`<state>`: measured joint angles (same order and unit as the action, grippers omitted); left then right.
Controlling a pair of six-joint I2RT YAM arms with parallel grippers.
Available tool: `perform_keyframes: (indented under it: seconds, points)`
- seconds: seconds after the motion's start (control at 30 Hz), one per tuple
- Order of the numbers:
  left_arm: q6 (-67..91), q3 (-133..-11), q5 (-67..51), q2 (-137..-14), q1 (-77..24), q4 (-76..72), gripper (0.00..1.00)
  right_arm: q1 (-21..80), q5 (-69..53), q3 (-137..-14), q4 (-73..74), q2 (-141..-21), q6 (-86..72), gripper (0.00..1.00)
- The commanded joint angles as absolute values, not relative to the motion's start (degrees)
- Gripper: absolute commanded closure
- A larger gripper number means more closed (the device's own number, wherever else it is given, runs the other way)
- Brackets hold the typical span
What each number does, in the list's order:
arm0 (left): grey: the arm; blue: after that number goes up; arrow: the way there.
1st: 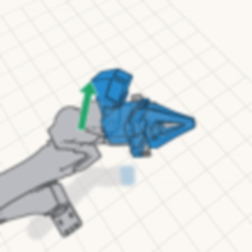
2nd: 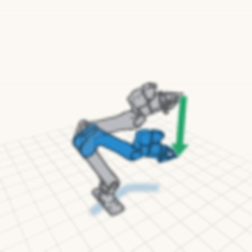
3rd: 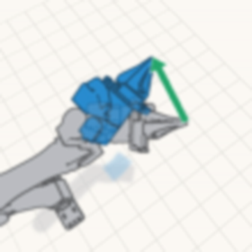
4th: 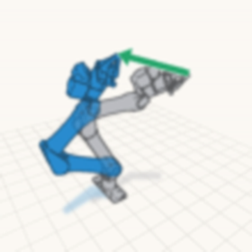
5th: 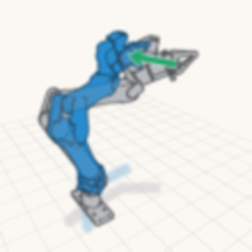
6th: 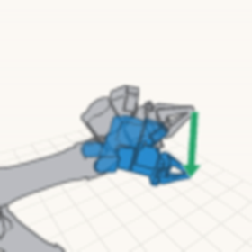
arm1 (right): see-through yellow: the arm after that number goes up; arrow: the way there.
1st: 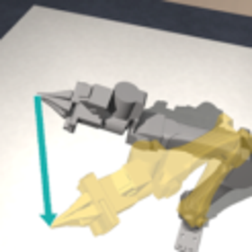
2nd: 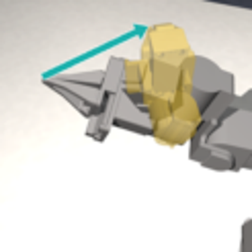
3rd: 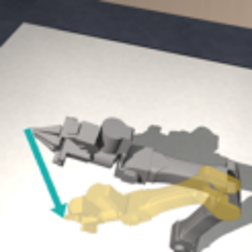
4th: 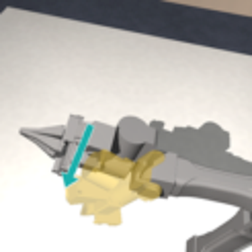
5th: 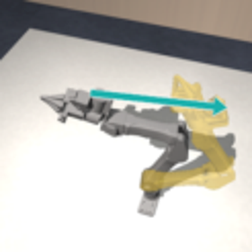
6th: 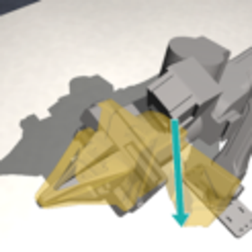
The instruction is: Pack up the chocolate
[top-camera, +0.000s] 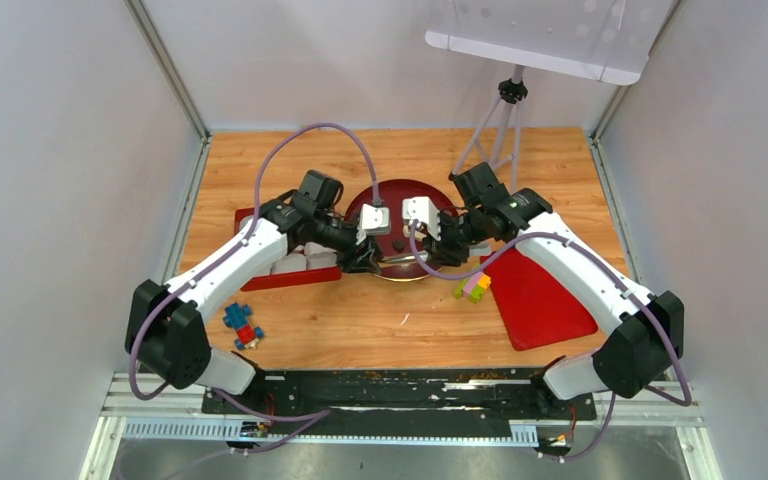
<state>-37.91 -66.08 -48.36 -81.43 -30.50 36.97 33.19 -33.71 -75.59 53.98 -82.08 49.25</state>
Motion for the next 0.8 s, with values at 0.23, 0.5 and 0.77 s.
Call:
perform_keyframes:
  seconds: [0.23, 0.5, 0.77]
  points:
    - [-40.87, -72.23, -55.84, -88.76, -30.85, 37.13, 0.64, 32.65, -37.97, -79.67, 50.40, -80.29, 42.57, 0.86]
    - [-38.70, -71.49, -58.73, -89.54, -30.47, 34.26, 0.80, 28.31, -45.84, -80.85, 49.16, -82.86, 36.20, 0.79]
    - [-37.05, -72.83, -61.25, -91.10, -29.47, 33.32, 0.87, 26.92, -50.04, -84.65, 55.10, -87.58, 39.27, 0.63]
